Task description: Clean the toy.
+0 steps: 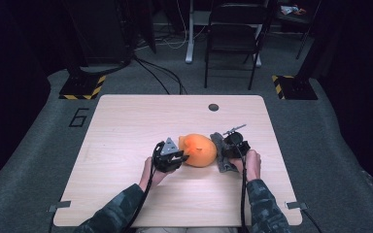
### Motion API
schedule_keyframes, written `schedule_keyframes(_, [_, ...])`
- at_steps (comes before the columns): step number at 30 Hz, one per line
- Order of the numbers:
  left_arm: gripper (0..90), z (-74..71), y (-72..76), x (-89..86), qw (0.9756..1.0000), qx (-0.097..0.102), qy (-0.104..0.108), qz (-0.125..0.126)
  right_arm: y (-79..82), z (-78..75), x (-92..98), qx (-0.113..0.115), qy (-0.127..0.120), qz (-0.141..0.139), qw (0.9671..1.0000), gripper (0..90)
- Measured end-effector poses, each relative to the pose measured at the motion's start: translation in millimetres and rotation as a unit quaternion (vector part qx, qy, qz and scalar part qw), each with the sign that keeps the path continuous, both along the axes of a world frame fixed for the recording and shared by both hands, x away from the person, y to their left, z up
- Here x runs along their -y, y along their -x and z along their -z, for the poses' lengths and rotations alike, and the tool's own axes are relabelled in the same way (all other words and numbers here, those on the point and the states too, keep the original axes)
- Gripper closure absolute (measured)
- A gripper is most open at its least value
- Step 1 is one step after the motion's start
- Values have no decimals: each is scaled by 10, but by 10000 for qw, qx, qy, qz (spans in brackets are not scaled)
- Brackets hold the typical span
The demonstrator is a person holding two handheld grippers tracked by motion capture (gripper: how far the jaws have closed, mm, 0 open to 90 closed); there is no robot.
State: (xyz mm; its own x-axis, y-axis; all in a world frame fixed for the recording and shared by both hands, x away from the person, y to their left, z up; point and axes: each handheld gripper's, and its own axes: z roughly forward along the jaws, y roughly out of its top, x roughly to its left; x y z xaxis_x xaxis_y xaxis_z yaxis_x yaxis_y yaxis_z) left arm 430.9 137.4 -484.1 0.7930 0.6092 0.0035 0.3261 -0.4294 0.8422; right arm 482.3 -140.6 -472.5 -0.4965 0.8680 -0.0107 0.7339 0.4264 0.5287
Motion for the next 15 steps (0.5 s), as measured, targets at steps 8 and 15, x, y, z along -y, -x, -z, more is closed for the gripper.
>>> schedule_keyframes(8, [738,-1,-1,-3,10000,1,2,-20,261,-651,-214,743,-726,-630,9926,715])
schedule_keyframes(15, [581,5,24,-16,9997,66,-234,25,265,-485,-467,665,-295,-817,9940,717])
